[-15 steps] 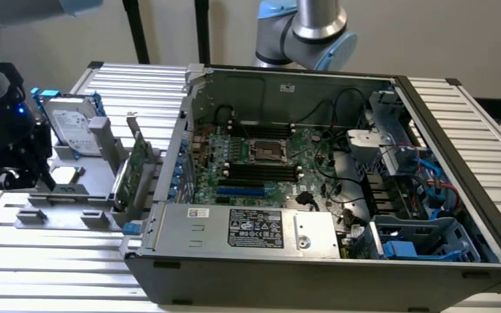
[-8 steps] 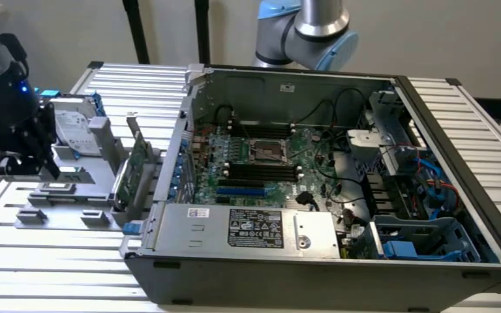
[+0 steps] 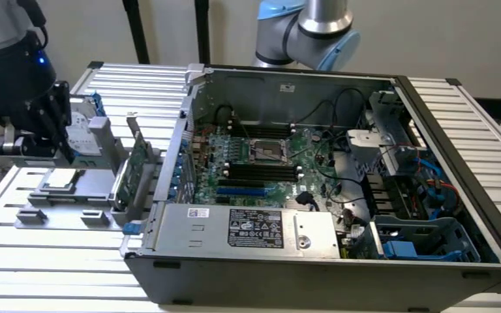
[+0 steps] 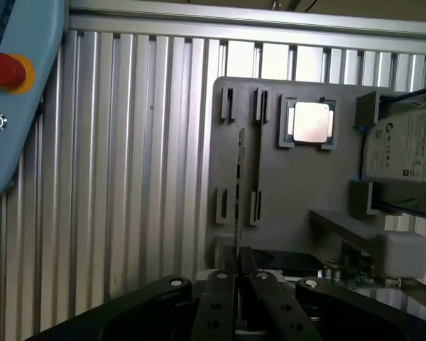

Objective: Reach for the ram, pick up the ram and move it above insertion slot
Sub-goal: 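Pick up the ram and move it above insertion slot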

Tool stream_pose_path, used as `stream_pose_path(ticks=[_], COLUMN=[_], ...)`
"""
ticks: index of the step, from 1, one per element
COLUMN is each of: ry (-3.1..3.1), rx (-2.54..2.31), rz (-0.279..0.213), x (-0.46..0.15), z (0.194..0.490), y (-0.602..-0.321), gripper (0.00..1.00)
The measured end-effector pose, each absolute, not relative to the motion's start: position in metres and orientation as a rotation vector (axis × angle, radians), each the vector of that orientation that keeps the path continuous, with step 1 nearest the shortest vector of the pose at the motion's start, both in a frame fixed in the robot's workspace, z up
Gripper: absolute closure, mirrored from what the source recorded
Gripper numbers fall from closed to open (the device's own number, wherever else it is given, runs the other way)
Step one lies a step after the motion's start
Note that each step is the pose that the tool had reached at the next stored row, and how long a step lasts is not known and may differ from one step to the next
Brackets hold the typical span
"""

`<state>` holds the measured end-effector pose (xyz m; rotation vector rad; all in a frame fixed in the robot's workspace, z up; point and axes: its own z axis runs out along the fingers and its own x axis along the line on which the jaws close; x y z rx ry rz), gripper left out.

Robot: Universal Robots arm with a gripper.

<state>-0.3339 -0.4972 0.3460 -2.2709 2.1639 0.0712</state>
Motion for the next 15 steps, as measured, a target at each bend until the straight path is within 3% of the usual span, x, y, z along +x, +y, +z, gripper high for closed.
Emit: stream_pose_path(ticks=[15], ry=[2.145], rx=[-2.262], rz=[0.115], x=[-0.266], z=[0.402], y=[-0.497], gripper=[0.87])
